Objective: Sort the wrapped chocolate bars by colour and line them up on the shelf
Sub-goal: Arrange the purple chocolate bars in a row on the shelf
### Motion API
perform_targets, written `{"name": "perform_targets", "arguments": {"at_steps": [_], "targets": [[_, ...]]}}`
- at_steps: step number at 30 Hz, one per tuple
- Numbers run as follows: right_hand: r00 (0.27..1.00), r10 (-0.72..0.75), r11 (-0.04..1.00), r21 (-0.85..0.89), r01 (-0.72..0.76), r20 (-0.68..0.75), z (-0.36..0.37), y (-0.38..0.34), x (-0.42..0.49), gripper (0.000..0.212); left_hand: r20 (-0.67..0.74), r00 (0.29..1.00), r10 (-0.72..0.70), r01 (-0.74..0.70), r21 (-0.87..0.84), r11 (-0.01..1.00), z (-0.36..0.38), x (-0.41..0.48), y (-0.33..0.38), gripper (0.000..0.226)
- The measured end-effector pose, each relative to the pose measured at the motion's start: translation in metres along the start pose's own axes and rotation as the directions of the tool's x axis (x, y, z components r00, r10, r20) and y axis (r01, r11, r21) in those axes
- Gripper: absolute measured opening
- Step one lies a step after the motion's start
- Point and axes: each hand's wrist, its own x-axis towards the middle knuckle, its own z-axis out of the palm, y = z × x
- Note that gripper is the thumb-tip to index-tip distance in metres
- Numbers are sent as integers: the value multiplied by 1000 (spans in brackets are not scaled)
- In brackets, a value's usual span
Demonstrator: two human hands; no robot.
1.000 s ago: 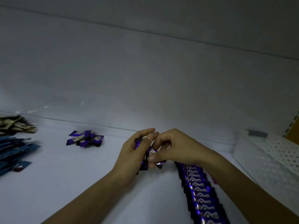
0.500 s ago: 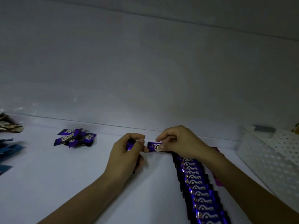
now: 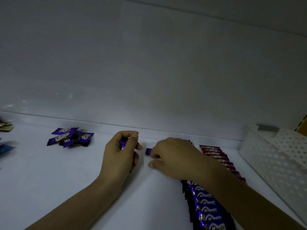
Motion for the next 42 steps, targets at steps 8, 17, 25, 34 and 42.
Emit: {"name": "perform_targets", "arguments": {"at_steps": [8,17,25,34,42], "targets": [[992,86,992,82,-94,94,15,-1,2,66,2,1000,31,-31,-22,999,2,-1,-1,11],[991,118,989,87,-123,56,26,17,11,69,-3,1000,31,-31,-46,998,0,-1,1,18],[960,151,602,792,99,-235,4,-2,12,40,83,986,-142,154,-175,972,1,0,10,58],[928,199,512,841,176,-315,8,-9,10,9,214,968,-128,158,-128,979,1,-1,10,69],[888,340,387,907,166,-308,-7,7,8,8,292,951,-102,134,-92,987,-1,0,7,33]]}}
